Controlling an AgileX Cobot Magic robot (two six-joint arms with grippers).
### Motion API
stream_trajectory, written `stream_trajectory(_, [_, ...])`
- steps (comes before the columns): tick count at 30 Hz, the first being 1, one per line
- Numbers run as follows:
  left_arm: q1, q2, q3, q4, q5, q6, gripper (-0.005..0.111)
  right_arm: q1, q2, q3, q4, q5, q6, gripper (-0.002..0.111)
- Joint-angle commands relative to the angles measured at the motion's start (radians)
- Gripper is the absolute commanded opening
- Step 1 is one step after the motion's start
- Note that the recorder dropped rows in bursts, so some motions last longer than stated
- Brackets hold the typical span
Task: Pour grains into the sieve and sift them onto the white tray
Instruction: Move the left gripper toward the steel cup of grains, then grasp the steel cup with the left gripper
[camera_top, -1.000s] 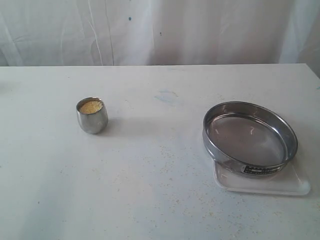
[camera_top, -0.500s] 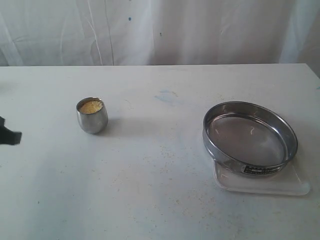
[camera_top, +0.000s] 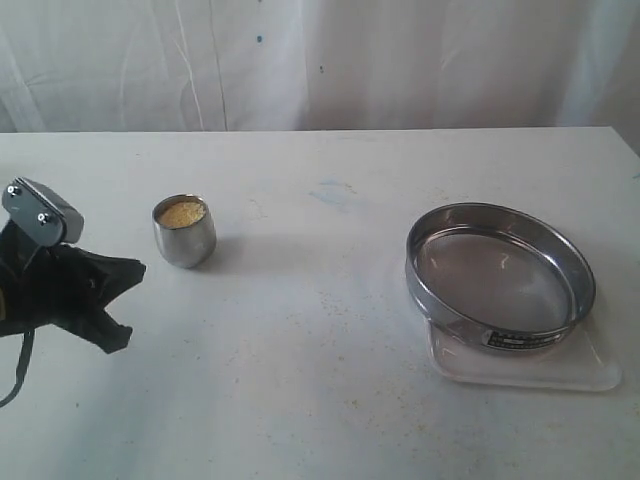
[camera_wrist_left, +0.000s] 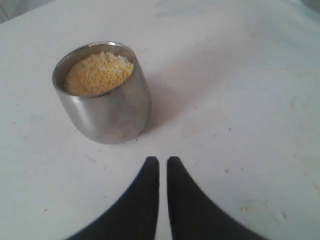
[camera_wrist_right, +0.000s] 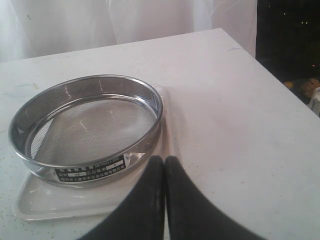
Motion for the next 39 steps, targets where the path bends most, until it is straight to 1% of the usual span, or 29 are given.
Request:
stream_trajectory(1, [-0.005, 0.021, 0.006, 0.004, 0.032, 0.045, 0.053, 0.001, -0.004, 0.002, -0.003, -0.005, 0.000, 0.000])
stream_trajectory(3, [-0.005, 0.021, 0.004, -0.011, 0.067, -0.023, 0.092, 0.001, -0.004, 0.002, -0.003, -0.005, 0.000, 0.000])
stream_trajectory(4, [-0.005, 0.021, 0.001, -0.024, 0.090, -0.037, 0.105, 0.001, -0.004, 0.002, -0.003, -0.005, 0.000, 0.000])
stream_trajectory(6, [-0.005, 0.021, 0.002, -0.067, 0.113, -0.037, 0.105, 0.001, -0.004, 0.002, -0.003, -0.005, 0.000, 0.000])
stream_trajectory(8, [-0.005, 0.021, 0.002, -0.080, 0.108, -0.037, 0.105, 0.001, -0.004, 0.002, -0.003, -0.005, 0.000, 0.000])
stream_trajectory(13, [-0.005, 0.021, 0.002, -0.069, 0.073, -0.047, 0.105, 0.001, -0.004, 0.002, -0.003, -0.005, 0.000, 0.000])
stream_trajectory(14, [-0.005, 0.021, 0.002, -0.069, 0.063, -0.064, 0.105, 0.001, -0.004, 0.002, -0.003, -0.005, 0.000, 0.000])
stream_trajectory(16, [-0.005, 0.021, 0.002, -0.025, 0.051, -0.197, 0.105, 0.001, -0.004, 0.002, -0.003, -0.005, 0.000, 0.000])
stream_trajectory(17, [-0.005, 0.023, 0.002, -0.019, 0.049, -0.235, 0.105, 0.001, -0.004, 0.002, -0.003, -0.005, 0.000, 0.000])
stream_trajectory(19, [-0.005, 0.040, 0.002, -0.035, 0.042, -0.253, 0.105, 0.001, -0.004, 0.002, -0.003, -0.005, 0.000, 0.000])
stream_trajectory(23, [-0.005, 0.084, 0.001, -0.104, -0.013, -0.191, 0.105, 0.001, -0.004, 0.002, -0.003, -0.005, 0.000, 0.000])
stream_trajectory(26, [-0.005, 0.124, 0.001, -0.162, -0.130, -0.149, 0.105, 0.001, -0.004, 0.002, -0.003, -0.005, 0.000, 0.000])
stream_trajectory(28, [-0.005, 0.151, -0.004, -0.167, -0.183, -0.031, 0.105, 0.001, -0.004, 0.002, -0.003, -0.005, 0.000, 0.000])
stream_trajectory(31, [-0.005, 0.193, -0.022, -0.166, -0.181, 0.116, 0.105, 0.001, -0.004, 0.002, -0.003, -0.005, 0.000, 0.000])
stream_trajectory(33, [-0.005, 0.224, -0.043, -0.179, -0.193, 0.133, 0.105, 0.001, -0.004, 0.002, -0.003, -0.005, 0.000, 0.000])
stream_trajectory(36, [-0.005, 0.282, -0.091, -0.213, -0.245, 0.133, 0.105, 0.001, -0.004, 0.002, -0.003, -0.005, 0.000, 0.000])
stream_trajectory(39, [-0.005, 0.338, -0.149, -0.234, -0.254, 0.133, 0.105, 0.001, -0.004, 0.002, -0.003, -0.005, 0.000, 0.000])
